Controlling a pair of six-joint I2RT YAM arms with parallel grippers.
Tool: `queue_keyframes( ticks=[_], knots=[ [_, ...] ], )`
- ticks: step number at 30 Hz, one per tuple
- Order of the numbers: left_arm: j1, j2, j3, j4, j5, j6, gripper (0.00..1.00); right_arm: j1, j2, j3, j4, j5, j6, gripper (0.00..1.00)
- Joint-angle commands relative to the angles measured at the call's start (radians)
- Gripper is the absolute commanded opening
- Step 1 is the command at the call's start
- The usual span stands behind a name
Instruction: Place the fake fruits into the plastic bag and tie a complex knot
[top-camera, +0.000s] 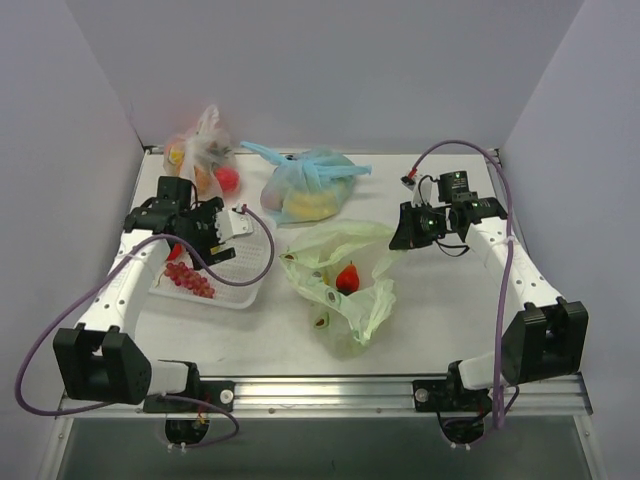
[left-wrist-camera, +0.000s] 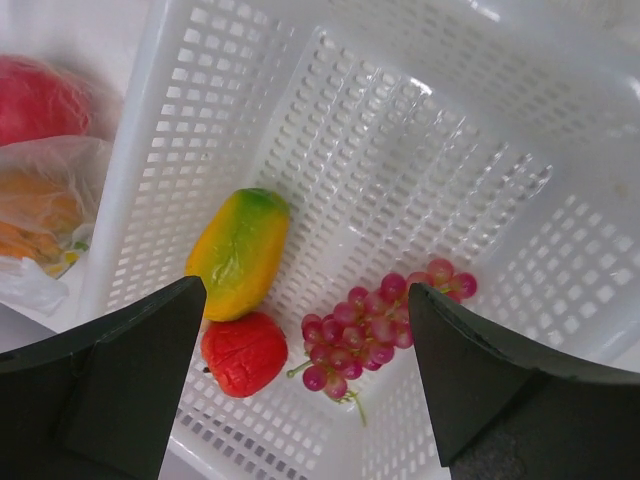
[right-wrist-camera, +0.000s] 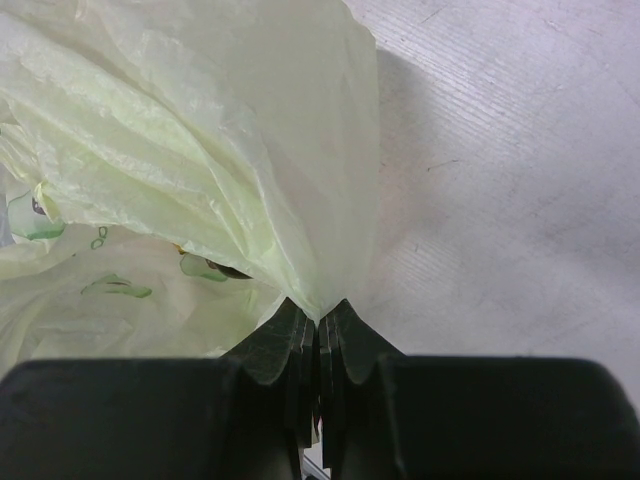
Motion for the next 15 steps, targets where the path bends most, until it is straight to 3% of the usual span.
queue_keyframes(
  ticks=[1, 3, 8, 15],
  knots=[
    [0.003, 0.054, -0.012, 0.093, -0.112, 0.256, 0.94, 0.002, -0.005, 0.034, -0.033, -0.026, -0.015, 0.0],
    [-0.011, 0.113, -0.011, 0.132, -0.181, 0.278, 0.94, 0.003, -0.006, 0.032, -0.035, -0.026, -0.015, 0.0],
    [-0.008, 0.208, 0.005, 0.172, -0.19, 0.405, 0.94, 0.003, -0.002, 0.028, -0.038, -0.033, -0.009, 0.0],
    [0.0, 0.375, 0.04, 0.238, -0.244, 0.428, 0.9, 0.002, -0.008, 0.031, -0.038, -0.029, -0.012, 0.0]
  ],
)
